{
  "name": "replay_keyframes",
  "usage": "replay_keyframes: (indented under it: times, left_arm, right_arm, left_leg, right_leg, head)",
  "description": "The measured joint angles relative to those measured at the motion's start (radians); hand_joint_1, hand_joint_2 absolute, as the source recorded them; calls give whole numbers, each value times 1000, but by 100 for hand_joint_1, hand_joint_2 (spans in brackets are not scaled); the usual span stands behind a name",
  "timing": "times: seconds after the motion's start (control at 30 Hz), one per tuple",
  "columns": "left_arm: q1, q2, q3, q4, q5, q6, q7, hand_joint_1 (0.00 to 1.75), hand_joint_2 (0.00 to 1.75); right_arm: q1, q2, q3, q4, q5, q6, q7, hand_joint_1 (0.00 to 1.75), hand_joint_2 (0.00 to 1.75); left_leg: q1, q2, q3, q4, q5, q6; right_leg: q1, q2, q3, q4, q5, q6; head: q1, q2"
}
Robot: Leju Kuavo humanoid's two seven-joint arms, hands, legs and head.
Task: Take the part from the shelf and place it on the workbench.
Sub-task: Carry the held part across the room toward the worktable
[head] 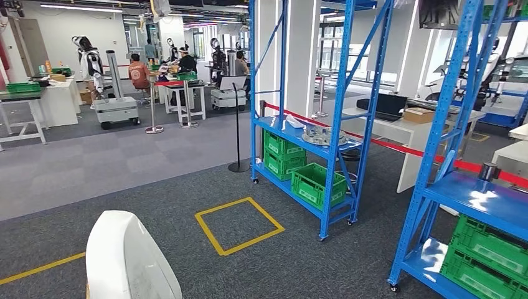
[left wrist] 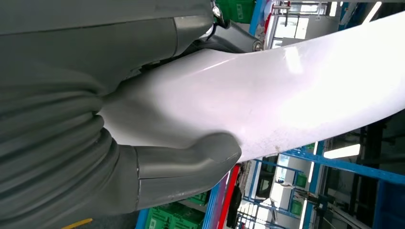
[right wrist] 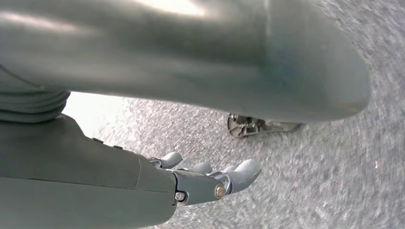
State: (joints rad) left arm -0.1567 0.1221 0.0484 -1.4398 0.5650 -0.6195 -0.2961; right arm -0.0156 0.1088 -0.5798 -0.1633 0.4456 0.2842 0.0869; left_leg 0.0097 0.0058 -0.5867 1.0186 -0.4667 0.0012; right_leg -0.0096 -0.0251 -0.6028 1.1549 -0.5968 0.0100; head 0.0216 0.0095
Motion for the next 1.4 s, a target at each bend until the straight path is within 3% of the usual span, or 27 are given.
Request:
replay_keyframes:
  times: [0.07, 0.1, 0.13, 0.2, 0.27, 0.3, 0.37, 0.4, 0.43, 0.47, 0.53, 0.6, 0.63, 0.7, 0.77, 0.8, 0.83, 0.9, 0.97, 1.03, 1.1, 1.13, 1.17, 1.2, 1.27, 1.33, 1.4]
  left_arm:
    - [1, -3, 0, 1, 0, 0, 0, 175, 175]
    - [3, -4, 0, 1, 0, 0, 0, 175, 175]
    - [4, -5, 0, 2, 0, 0, 0, 175, 175]
    - [7, -5, 0, 0, 0, 0, -1, 175, 175]
    - [11, -5, 1, -4, 0, 0, -2, 175, 175]
    - [13, -6, 2, -6, 0, 0, -2, 175, 175]
    - [20, -6, 6, -9, -1, 0, -3, 175, 175]
    - [27, -5, 10, -13, -2, 3, -4, 175, 175]
    - [33, -4, 16, -17, -4, 5, -6, 175, 175]
    - [37, -3, 21, -22, -5, 8, -8, 175, 175]
    - [42, -2, 30, -30, -6, 11, -10, 175, 175]
    - [47, -3, 37, -34, -8, 15, -14, 175, 175]
    - [50, -3, 41, -37, -12, 17, -18, 175, 175]
    - [53, -3, 53, -50, -23, 24, -32, 175, 175]
    - [54, -4, 69, -75, -36, 37, -45, 175, 175]
    - [55, -4, 77, -88, -42, 46, -51, 175, 175]
    - [56, -5, 87, -101, -50, 58, -58, 175, 175]
    - [62, -8, 109, -131, -71, 84, -75, 175, 175]
    - [68, -12, 134, -168, -91, 103, -92, 175, 175]
    - [70, -17, 147, -197, -100, 110, -99, 175, 175]
    - [74, -23, 151, -212, -111, 116, -102, 175, 175]
    - [77, -25, 154, -218, -120, 121, -105, 175, 175]
    - [79, -26, 158, -224, -131, 128, -110, 175, 175]
    - [81, -26, 163, -230, -146, 139, -118, 175, 175]
    - [85, -22, 171, -239, -172, 170, -142, 175, 175]
    - [92, -17, 180, -245, -186, 195, -163, 175, 175]
    - [102, -11, 189, -252, -192, 214, -176, 175, 175]
  right_arm:
    - [4, 0, 0, 0, 4, 0, 1, 0, 0]
    - [6, 0, 0, 0, 4, 0, -1, 0, 0]
    - [8, 0, 0, 0, 5, 0, -6, 0, 0]
    - [8, 0, 0, 0, 7, 1, -14, 0, 0]
    - [7, 0, 0, 0, 11, 3, -14, 0, 0]
    - [6, -1, 0, 0, 13, 4, -12, 0, 0]
    - [3, -1, 0, 0, 15, 7, -13, 0, 0]
    - [2, -1, 0, 0, 15, 8, -14, 0, 0]
    - [1, 0, 0, 0, 15, 8, -16, 0, 0]
    - [1, -1, 0, 0, 15, 9, -18, 0, 0]
    - [4, -1, 0, 0, 16, 8, -14, 0, 0]
    - [7, -2, 0, 0, 17, 7, -6, 0, 0]
    - [8, -2, 0, 0, 17, 6, -5, 0, 0]
    - [7, -2, 0, 0, 15, 5, -3, 0, 0]
    - [6, -4, 0, 0, 10, 2, 4, 0, 0]
    - [5, -5, 0, 0, 8, 1, 6, 0, 0]
    - [5, -6, 0, 0, 6, 0, 6, 0, 0]
    - [3, -6, 0, 0, 3, 0, -1, 0, 0]
    - [0, -7, 0, 0, 2, -2, -7, 0, 0]
    - [1, -8, 0, 0, 2, -3, -10, 0, 0]
    - [5, -8, 0, 0, 3, -3, -9, 0, 0]
    - [6, -8, 0, 0, 4, -3, -8, 0, 0]
    - [6, -8, 0, 0, 6, -3, -8, 0, 0]
    - [6, -8, 0, 0, 8, -3, -10, 0, 0]
    - [6, -8, 0, 0, 12, -2, -18, 0, 0]
    - [5, -9, 0, 0, 15, -1, -26, 0, 0]
    - [4, -8, 0, 0, 15, 0, -27, 0, 0]
  left_leg:
    - [-1, -27, -4, 1, 2, 4]
    - [-2, -42, -5, 2, 3, 5]
    - [-2, -57, -6, 4, 3, 5]
    - [-2, -85, -6, 8, 4, 2]
    - [-2, -110, -9, 11, 5, -7]
    - [-2, -121, -12, 10, 6, -14]
    - [0, -139, -19, 4, 12, -29]
    - [1, -135, -22, 4, 12, -35]
    - [1, -116, -29, 15, 4, -39]
    - [0, -88, -43, 43, -15, -43]
    - [-1, -32, -93, 158, -80, -47]
    - [1, -18, -140, 267, -125, -53]
    - [2, -15, -141, 278, -122, -55]
    - [3, 3, -82, 179, -68, -56]
    - [0, 51, -10, 51, -26, -48]
    - [-2, 65, 7, 20, -19, -42]
    - [-5, 70, 9, 11, -20, -34]
    - [-3, 45, 5, 10, -14, -22]
    - [3, 23, 6, 4, -8, -11]
    - [6, -1, 7, 1, -3, -3]
    - [5, -31, 3, 3, -1, 0]
    - [5, -47, 1, 5, -1, 0]
    - [4, -63, 1, 6, 0, 0]
    - [5, -78, 1, 8, 0, -1]
    - [5, -104, -1, 9, 2, -8]
    - [7, -126, -6, 7, 6, -21]
    - [9, -144, -12, 1, 12, -35]
  right_leg:
    - [1, 20, -69, 136, -53, 0]
    - [1, 22, -89, 169, -55, -2]
    - [2, 23, -89, 163, -38, -5]
    - [1, 40, -35, 42, 34, -12]
    - [2, 73, 22, -82, 82, -16]
    - [3, 83, 35, -113, 89, -18]
    - [7, 71, 36, -121, 91, -25]
    - [7, 60, 38, -125, 95, -33]
    - [6, 50, 39, -130, 99, -41]
    - [6, 39, 40, -135, 103, -49]
    - [8, 14, 39, -139, 104, -57]
    - [10, -15, 38, -138, 102, -60]
    - [10, -29, 38, -137, 101, -60]
    - [10, -56, 38, -134, 98, -57]
    - [14, -78, 40, -127, 91, -48]
    - [17, -87, 41, -124, 89, -43]
    - [19, -96, 43, -123, 87, -38]
    - [18, -111, 47, -123, 84, -27]
    - [14, -71, 39, -93, 58, -14]
    - [8, -4, -7, 17, -4, -7]
    - [7, 19, -68, 142, -50, -6]
    - [8, 22, -82, 164, -47, -7]
    - [8, 24, -75, 144, -25, -10]
    - [8, 31, -49, 85, 12, -14]
    - [8, 73, 16, -57, 72, -23]
    - [12, 98, 44, -121, 89, -27]
    - [13, 77, 45, -126, 93, -34]
  head:
    - [1, 0]
    - [1, 0]
    - [1, 0]
    - [2, 0]
    - [1, 0]
    - [1, 0]
    - [1, 0]
    - [1, 0]
    - [0, 0]
    - [-1, 0]
    - [-3, 0]
    - [-3, 0]
    - [-3, 0]
    - [-4, 0]
    - [-4, 0]
    - [-3, 0]
    - [-3, 0]
    - [-2, 0]
    - [-1, 0]
    - [1, 0]
    - [3, 0]
    - [4, 0]
    - [4, 0]
    - [4, 0]
    - [4, 0]
    - [3, 0]
    - [3, 0]
